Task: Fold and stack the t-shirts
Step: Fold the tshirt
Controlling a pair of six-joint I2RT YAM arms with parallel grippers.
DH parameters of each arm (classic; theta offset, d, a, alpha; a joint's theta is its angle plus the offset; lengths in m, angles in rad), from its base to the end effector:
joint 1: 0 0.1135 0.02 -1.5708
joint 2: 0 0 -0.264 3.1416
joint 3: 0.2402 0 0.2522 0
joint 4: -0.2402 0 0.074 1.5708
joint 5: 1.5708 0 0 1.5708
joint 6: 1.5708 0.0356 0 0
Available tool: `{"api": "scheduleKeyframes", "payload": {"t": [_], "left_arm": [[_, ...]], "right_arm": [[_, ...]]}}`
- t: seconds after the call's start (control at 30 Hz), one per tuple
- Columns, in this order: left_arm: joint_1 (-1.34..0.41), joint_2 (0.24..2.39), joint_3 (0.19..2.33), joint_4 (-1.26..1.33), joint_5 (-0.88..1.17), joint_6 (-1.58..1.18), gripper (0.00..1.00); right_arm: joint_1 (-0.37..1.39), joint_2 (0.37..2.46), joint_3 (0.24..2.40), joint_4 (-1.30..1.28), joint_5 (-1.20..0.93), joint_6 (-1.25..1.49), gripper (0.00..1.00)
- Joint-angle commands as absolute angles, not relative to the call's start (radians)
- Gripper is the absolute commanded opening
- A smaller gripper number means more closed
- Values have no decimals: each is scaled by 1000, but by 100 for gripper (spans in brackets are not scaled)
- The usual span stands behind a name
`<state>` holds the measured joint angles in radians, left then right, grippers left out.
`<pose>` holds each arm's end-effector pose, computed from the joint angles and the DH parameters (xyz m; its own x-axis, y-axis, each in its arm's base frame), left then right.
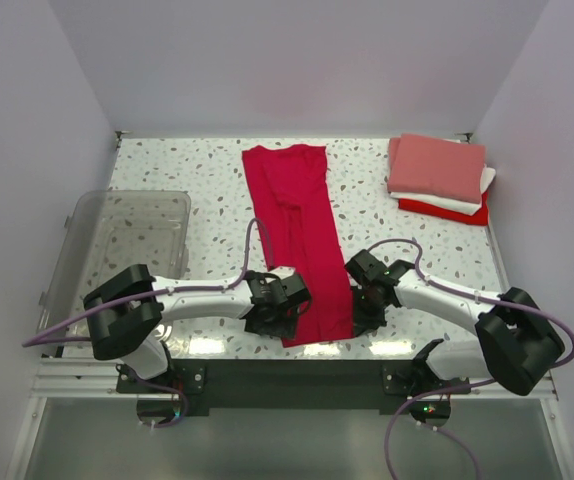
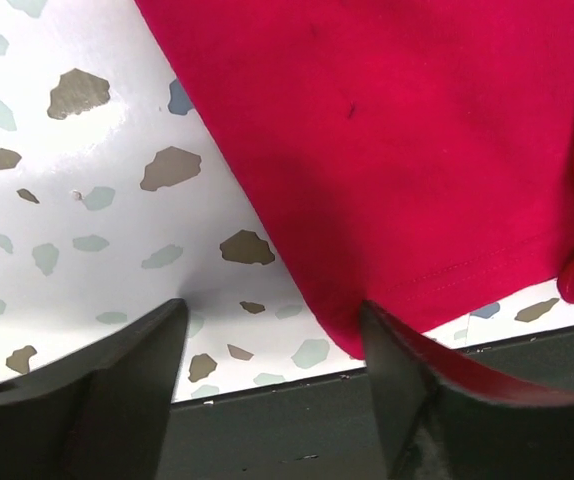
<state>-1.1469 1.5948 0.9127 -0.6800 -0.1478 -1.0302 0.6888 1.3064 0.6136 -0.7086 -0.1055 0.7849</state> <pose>0.1187 -0.2503 0.1627 -0.9693 0.0863 -0.2301 0.1125 0.9882 -0.1035 0.1491 0.1276 0.1502 -0.9948 0.0914 -0.0459 0.0810 0.9779 0.1926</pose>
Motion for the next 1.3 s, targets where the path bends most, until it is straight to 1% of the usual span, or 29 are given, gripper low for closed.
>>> {"api": "scheduleKeyframes", "payload": {"t": [0.0,0.1,0.43,0.73,0.77,0.8,0.87,0.9,0.97,1.0,1.07,1.1,1.17,1.2,1.23,1.27], "left_arm": [[-1152,1603,940,-706,-138,-1017,71],[-1155,1603,946,-710,-115,-1002,67],[-1163,1606,960,-683,-32,-942,67],[-1163,1689,989,-640,18,-891,65],[-1163,1692,989,-638,21,-890,63],[-1163,1695,991,-632,26,-885,56],[-1163,1703,991,-627,26,-881,49],[-1163,1703,992,-627,26,-879,40],[-1163,1710,996,-634,26,-877,33],[-1163,1713,1000,-640,23,-879,27],[-1163,1723,1009,-660,18,-879,20],[-1161,1724,1015,-667,11,-879,14],[-1161,1720,1017,-689,6,-877,9],[-1163,1717,1017,-696,2,-877,3],[-1161,1712,1014,-712,3,-876,0],[-1163,1700,1009,-716,2,-876,0]], "right_arm": [[696,1308,584,-701,-106,781,0],[695,1315,587,-704,-103,781,0],[696,1339,603,-699,-98,776,0],[695,1342,601,-699,-97,772,0],[695,1344,601,-698,-97,772,0],[695,1345,601,-698,-95,770,0],[695,1345,601,-698,-95,770,0],[695,1347,603,-698,-94,769,0],[695,1351,606,-698,-92,765,0],[696,1354,610,-699,-92,765,0],[696,1359,615,-703,-91,761,0],[695,1362,621,-707,-92,758,0],[695,1362,629,-716,-84,753,0],[696,1358,641,-732,-80,750,0],[695,1356,646,-742,-74,749,0],[695,1353,653,-752,-61,744,0]]}}
